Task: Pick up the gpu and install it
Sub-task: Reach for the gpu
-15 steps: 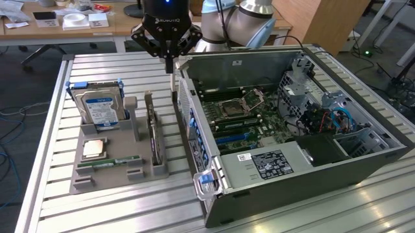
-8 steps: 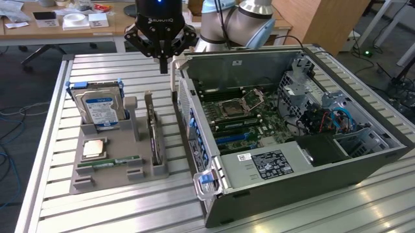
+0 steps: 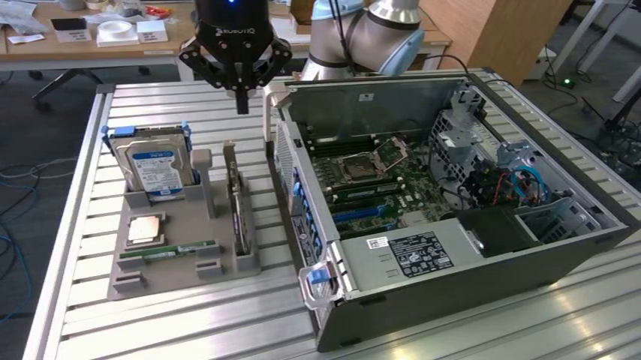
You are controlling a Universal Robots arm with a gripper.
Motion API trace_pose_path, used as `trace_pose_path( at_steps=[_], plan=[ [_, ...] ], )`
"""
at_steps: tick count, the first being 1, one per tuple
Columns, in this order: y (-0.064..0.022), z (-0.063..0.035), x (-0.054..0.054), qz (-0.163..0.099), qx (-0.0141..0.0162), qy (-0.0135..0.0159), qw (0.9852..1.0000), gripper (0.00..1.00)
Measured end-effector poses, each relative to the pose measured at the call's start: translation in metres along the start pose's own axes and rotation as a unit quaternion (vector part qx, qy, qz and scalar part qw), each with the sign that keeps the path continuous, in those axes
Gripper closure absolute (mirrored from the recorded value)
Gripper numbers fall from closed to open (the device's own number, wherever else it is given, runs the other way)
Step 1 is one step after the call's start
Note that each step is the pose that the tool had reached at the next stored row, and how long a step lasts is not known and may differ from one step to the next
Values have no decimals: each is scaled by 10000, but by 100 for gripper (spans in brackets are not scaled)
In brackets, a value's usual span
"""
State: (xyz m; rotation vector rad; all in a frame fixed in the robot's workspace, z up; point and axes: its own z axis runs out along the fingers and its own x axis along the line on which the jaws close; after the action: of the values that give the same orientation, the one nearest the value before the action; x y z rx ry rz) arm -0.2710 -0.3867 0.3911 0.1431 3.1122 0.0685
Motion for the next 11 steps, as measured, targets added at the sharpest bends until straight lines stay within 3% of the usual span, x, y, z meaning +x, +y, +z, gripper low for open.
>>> trace_pose_path(
  at_steps=[11],
  plan=[
    [2,0,157,16,0,-1,10000,89]
  ],
)
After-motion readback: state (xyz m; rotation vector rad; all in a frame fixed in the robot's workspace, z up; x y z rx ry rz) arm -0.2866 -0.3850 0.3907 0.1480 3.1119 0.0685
